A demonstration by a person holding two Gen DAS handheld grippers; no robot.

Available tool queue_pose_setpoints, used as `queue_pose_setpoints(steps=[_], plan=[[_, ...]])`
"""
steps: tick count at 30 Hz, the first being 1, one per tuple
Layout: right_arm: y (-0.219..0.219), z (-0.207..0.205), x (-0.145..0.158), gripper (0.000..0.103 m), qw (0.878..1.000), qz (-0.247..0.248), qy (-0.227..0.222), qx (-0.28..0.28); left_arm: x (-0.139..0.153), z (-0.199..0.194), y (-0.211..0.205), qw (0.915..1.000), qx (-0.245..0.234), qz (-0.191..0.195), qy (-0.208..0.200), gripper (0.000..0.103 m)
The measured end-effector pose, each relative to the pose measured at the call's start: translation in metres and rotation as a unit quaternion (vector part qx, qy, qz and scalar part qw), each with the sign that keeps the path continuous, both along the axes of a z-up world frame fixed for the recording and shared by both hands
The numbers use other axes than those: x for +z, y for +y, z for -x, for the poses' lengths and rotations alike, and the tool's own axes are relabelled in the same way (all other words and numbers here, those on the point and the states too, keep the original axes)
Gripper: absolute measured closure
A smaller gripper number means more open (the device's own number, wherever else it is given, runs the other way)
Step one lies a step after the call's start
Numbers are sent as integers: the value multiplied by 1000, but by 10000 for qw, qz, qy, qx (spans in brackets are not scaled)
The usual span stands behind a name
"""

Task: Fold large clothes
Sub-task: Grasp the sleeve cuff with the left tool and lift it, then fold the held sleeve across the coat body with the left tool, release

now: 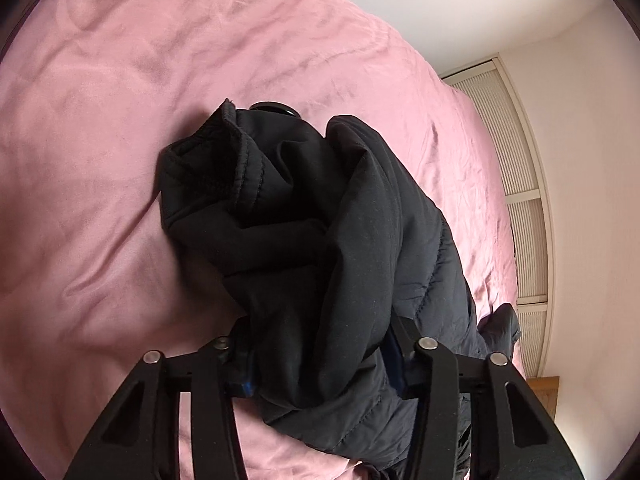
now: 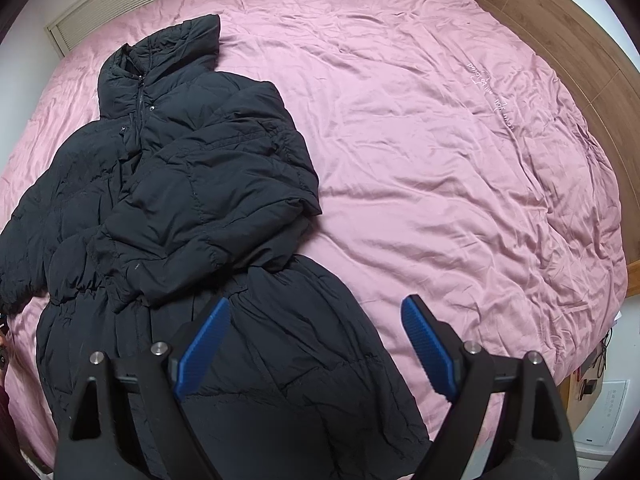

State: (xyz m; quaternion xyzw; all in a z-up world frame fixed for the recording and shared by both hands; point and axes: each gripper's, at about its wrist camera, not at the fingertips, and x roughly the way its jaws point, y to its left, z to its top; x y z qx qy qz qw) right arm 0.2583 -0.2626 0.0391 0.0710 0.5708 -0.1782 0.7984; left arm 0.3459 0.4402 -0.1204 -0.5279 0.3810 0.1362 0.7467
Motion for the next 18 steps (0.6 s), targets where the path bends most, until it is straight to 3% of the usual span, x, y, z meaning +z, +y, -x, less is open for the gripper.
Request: queue_pose_setpoints(steps=[3,6,18], plan=[[0,1,1,16,10000,-36,-58,35,9,-1,-2,9998,-82,59,-187,81],[-3,2,3,16,9999,-87,-115,31,25,-3,-9,9992,-248,-37,-325,87],[-25,13,9,16,9984,-345,-454,-29,125,-10,-69,9872,-1081,-717,-930,90]])
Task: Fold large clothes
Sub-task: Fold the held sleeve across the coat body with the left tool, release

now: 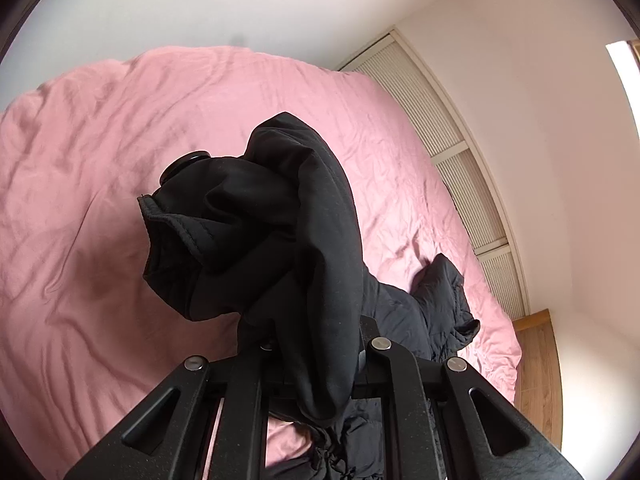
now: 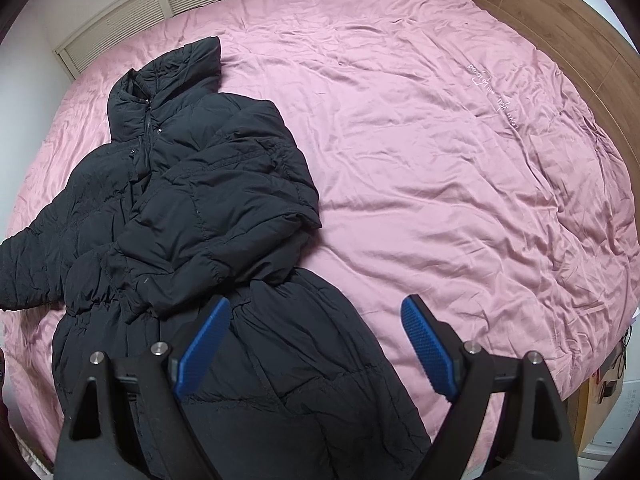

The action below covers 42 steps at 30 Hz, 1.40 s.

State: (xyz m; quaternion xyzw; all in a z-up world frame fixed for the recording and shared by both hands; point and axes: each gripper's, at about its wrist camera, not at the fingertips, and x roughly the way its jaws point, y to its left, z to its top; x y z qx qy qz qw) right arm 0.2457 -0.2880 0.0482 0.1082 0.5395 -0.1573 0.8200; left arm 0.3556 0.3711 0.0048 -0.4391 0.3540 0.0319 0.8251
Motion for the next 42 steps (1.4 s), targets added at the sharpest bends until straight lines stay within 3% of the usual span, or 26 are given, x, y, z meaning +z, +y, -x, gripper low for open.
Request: queue_pose_setpoints(steps=[11,17,26,42], plan=[[-44,15,10,16,9980,-357,-457,-256,77,-4,-99,9925,-1009,-614,-320,91],[-64,26,17,16,9971,-357,-589,-318,88,-12,-165,9832,-1607,-756,-411,91],[-84,47,17,16,9972,-236,-561,-430,62,-20,-234,9730,-2208,-617,-268,92],[-91,51,11,16,9985,18,-386,-389,9,-1,-299,9561,-2756,-995,34,92]])
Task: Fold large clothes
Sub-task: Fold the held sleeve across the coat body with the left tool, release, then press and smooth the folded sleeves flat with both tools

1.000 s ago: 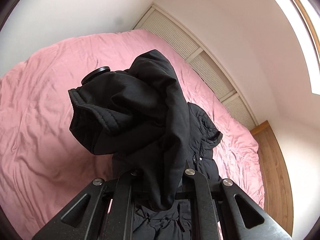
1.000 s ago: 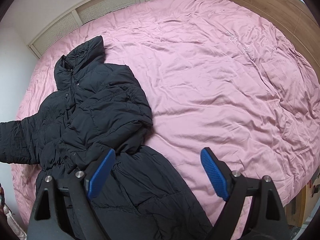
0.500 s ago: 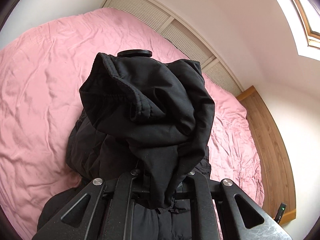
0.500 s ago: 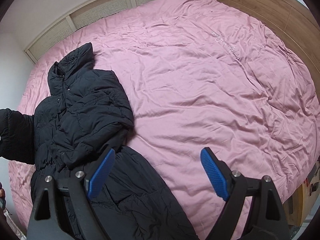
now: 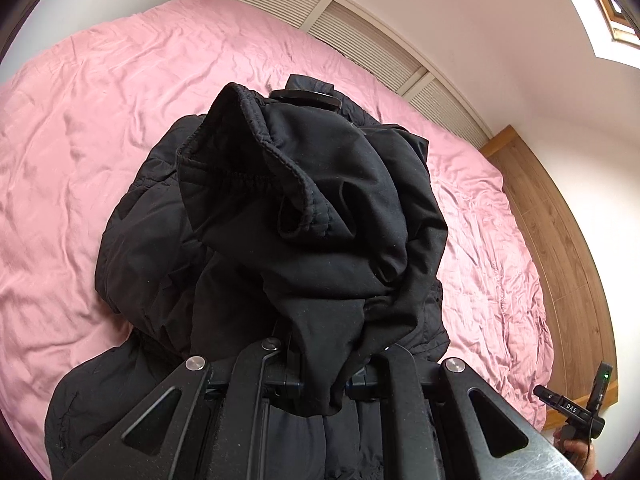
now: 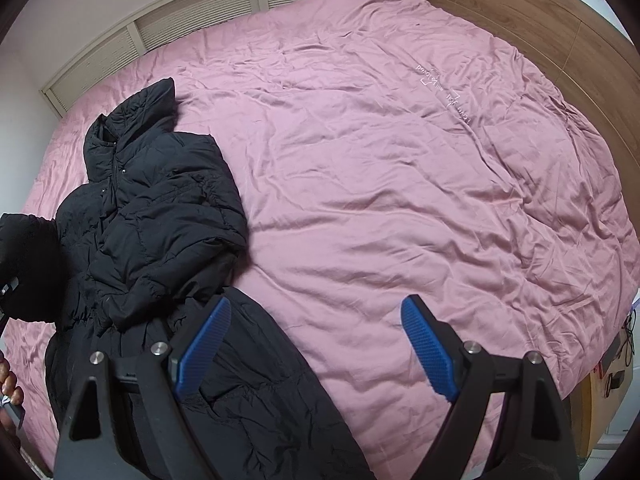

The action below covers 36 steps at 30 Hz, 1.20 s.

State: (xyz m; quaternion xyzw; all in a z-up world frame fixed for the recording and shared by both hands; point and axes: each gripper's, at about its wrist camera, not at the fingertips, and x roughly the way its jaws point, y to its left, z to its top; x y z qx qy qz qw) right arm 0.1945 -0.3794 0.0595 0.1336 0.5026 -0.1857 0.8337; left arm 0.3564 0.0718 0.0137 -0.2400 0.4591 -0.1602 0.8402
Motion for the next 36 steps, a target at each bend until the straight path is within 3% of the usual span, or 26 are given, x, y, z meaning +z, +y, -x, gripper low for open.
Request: queue_pose_setpoints(steps=[10,19,23,36], plan=[[10,-16,-17,16,9993,-43,165,333,-32,9,-33,9988,-155,-342,330,91],[10,-26,-28,16,9985,-95,242,478,-48,12,-39,9970,-201,-485,576,82],[13,-30,-33,16,9982,-153,272,512,-50,15,-45,9967,-250,-451,624,72],[24,-46,-40,16,9974,-217,281,633,-42,32,-58,9961,-642,-179,585,62]])
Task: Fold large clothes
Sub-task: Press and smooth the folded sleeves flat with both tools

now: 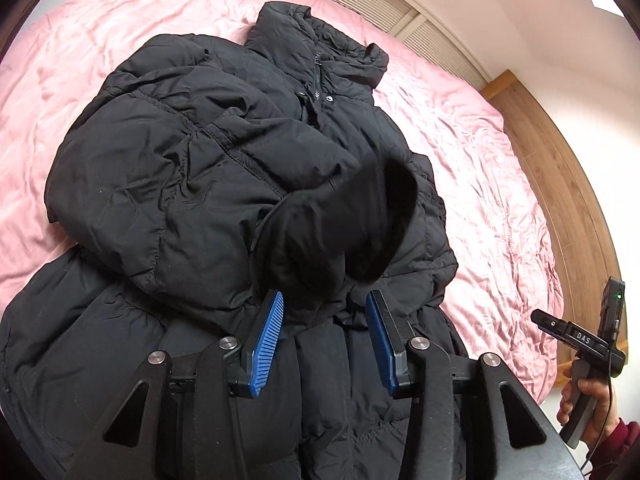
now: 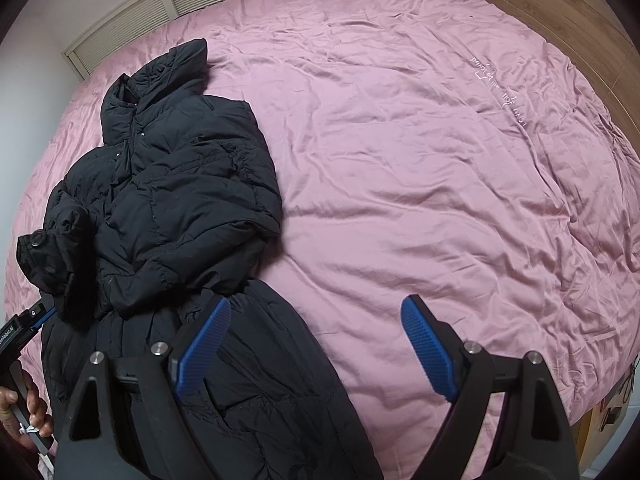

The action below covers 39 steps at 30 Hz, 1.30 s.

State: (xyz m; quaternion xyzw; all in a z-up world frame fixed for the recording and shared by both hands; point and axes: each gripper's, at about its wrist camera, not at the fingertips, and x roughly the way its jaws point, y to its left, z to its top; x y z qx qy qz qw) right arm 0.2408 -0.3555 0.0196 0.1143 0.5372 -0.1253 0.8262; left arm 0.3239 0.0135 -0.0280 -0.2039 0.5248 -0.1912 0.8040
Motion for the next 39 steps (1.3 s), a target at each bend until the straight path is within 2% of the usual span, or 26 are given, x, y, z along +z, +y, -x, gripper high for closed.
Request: queue_pose_setpoints(steps=[6,13,19,23,31,36,39], plan=[[12,-8,-4,16,9999,-26,25,110,2,8,6,10000,-6,-17,-2,62],[49,-25,-5,16,9987,-94,-17,506,11,13,42,9987,314,-384,-142,57],[105,-46,1,16,9949,-167,-158,986,22,8,92,9942,656,-798,-287,48],[153,-63,8,16,9897,-257,-297,1377,29,-2,121,9900,688,-1163,-418,41],[264,-96,23,16,9684,-484,-659,2356,40,-40,149,9868,556,-1384,-638,39],[311,-108,9,16,9583,-625,-671,2706,37,-66,144,9862,342,-1422,-774,39],[320,-111,-18,16,9587,-677,-528,2712,22,-79,134,9864,205,-1434,-782,39]])
